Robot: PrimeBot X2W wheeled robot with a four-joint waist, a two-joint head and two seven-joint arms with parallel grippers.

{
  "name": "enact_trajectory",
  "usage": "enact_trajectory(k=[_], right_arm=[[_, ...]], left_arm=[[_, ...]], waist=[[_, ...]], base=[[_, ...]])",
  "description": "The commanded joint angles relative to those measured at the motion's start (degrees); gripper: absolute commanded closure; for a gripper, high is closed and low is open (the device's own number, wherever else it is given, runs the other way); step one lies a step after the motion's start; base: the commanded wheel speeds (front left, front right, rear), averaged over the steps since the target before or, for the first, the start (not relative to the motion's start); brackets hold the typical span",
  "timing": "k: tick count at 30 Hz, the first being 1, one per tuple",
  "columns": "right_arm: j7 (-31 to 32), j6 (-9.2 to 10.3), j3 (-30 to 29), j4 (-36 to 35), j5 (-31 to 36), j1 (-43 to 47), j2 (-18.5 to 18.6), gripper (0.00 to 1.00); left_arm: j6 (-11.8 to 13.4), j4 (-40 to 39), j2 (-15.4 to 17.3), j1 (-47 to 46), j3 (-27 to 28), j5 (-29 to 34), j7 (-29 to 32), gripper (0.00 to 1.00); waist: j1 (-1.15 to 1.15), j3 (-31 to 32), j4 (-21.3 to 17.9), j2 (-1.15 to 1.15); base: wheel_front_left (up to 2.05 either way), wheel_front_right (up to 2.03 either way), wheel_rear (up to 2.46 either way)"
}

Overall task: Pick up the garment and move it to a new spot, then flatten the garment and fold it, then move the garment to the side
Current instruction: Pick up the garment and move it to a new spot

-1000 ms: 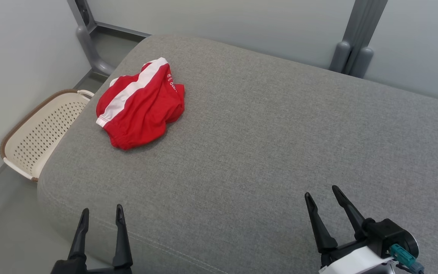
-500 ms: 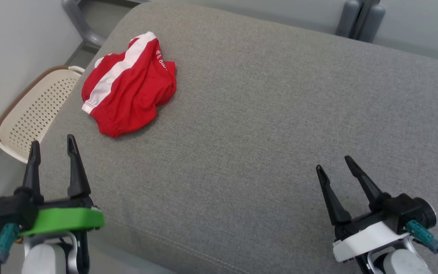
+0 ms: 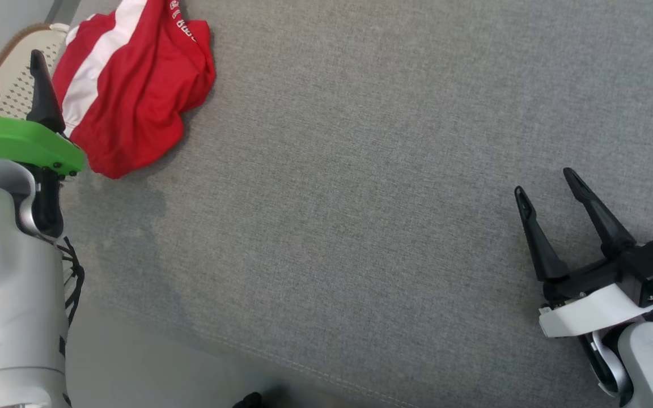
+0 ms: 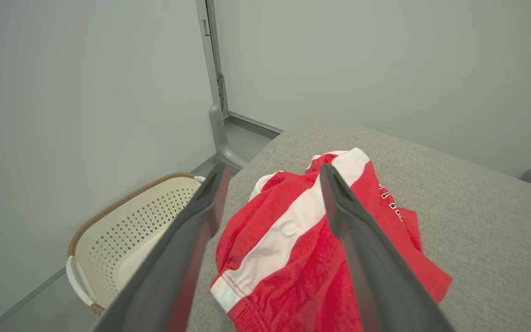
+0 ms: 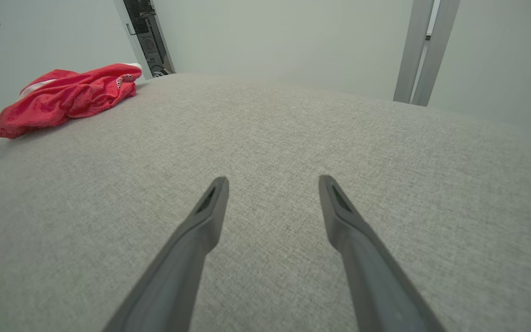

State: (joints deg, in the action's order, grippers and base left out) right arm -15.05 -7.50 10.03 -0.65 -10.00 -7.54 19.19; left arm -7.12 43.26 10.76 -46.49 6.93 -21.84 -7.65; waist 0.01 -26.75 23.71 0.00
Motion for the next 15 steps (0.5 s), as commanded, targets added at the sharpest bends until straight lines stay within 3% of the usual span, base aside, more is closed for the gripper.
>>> enact_trajectory(k=[1,7,15], right_arm=[[-0.2,0.03,-0.4,-0.6,0.4,-1.0,0.6,0.0],[0.0,0.05,-1.0,-1.1,0.8,-1.8,1.4,0.0],[0.3,0.13,-2.5,-1.1,1.1,-1.9,0.7,0.0]], left_arm=[[-0.3,2.4,0.6,-2.5,-0.3,-1.2,1.3,0.0],[-0.4,11.4,1.6,-8.5,-1.8,-7.4,8.3,0.0],[-0.4,13.2,3.5,-7.5,-6.4,-16.4,12.0,0.0]], waist=[[-0.01,-6.6,-2.0,0.0],[-0.01,-10.1,-3.1,0.0],[-0.01,-11.1,-4.3,0.0]], base=[[0.0,0.0,0.0],[0.0,0.0,0.0],[0.0,0.0,0.0]])
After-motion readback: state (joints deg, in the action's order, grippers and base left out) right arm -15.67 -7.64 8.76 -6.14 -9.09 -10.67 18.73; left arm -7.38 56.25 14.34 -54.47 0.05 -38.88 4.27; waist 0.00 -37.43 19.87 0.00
